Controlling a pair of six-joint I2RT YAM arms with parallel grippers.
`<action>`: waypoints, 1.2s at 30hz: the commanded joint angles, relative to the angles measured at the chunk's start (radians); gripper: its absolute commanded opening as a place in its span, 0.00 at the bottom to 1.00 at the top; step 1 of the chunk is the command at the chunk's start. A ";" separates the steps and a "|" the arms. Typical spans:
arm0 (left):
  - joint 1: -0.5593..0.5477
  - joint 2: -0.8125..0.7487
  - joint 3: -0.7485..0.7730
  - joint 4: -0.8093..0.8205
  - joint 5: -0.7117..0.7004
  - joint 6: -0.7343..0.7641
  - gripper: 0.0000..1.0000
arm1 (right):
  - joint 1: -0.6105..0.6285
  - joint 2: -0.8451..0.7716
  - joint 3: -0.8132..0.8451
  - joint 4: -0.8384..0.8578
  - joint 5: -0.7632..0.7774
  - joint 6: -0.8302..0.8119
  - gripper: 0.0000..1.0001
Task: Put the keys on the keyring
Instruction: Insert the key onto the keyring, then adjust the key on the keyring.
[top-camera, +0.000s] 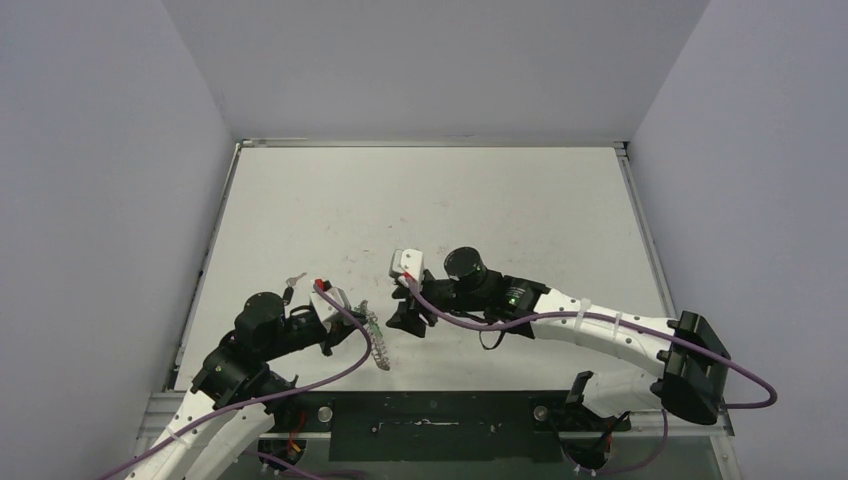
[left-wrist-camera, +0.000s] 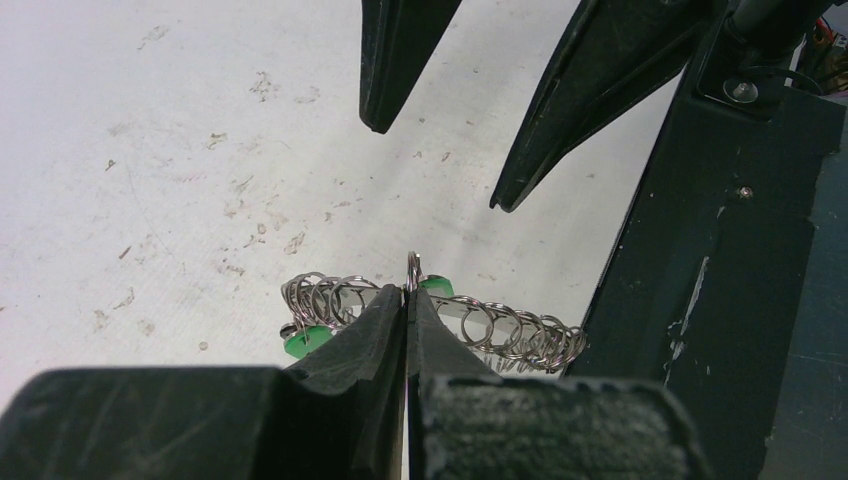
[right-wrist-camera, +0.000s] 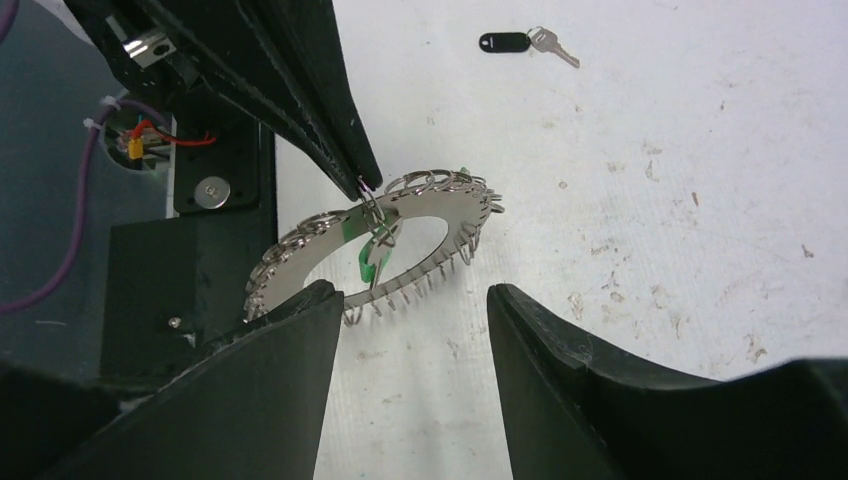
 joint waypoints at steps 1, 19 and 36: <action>0.005 -0.004 0.013 0.103 0.049 0.006 0.00 | -0.016 -0.066 -0.093 0.248 -0.098 -0.124 0.56; 0.006 -0.010 0.002 0.152 0.127 -0.002 0.00 | -0.045 0.070 -0.068 0.415 -0.371 -0.100 0.32; 0.006 -0.010 0.002 0.156 0.126 -0.003 0.00 | -0.045 0.068 -0.023 0.291 -0.292 -0.115 0.00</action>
